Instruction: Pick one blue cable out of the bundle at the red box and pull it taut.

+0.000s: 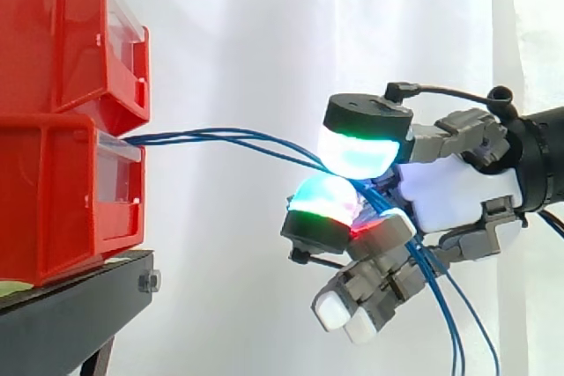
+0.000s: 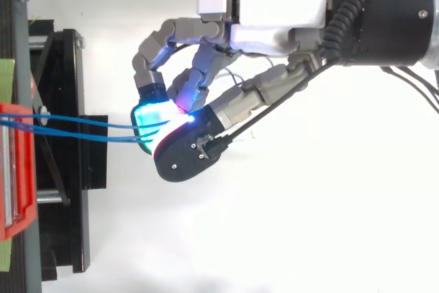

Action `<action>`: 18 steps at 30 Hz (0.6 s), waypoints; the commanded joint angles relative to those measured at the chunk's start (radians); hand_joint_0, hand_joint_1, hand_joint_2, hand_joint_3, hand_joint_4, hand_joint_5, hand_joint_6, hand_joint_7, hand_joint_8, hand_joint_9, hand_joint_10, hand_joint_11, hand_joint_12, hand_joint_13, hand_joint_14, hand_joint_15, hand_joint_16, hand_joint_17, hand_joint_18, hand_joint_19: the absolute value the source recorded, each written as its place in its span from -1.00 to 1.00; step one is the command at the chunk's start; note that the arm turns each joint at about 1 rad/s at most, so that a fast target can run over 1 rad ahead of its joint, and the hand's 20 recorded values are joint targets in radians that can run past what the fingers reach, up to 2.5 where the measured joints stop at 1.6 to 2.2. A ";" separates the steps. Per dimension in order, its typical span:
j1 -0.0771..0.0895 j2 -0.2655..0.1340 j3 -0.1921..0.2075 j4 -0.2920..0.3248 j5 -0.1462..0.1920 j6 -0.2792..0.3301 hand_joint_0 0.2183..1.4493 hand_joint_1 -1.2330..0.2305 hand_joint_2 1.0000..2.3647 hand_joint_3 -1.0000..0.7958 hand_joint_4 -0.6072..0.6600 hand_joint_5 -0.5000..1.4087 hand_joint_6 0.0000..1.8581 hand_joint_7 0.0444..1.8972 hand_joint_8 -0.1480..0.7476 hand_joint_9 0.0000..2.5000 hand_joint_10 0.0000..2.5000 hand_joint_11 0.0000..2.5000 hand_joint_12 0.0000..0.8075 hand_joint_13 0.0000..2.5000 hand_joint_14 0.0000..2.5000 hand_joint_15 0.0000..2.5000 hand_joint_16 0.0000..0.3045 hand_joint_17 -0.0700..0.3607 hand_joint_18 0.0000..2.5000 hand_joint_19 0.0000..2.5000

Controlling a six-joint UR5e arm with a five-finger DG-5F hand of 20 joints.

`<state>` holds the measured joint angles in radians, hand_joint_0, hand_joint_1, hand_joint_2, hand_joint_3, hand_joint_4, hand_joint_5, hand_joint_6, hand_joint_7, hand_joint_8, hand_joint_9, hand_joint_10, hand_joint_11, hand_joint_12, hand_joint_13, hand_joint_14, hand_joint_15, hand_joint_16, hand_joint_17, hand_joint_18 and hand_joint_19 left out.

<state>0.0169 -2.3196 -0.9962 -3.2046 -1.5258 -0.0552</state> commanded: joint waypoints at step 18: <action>0.001 0.000 0.010 -0.008 0.001 0.000 -0.53 -0.07 -1.00 -0.44 0.14 -0.62 -0.06 0.18 0.09 -0.09 -0.99 0.05 -0.04 -0.42 -0.99 -0.64 -0.59 -0.03 -0.56 -0.67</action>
<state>0.0180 -2.3193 -0.9871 -3.2099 -1.5247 -0.0552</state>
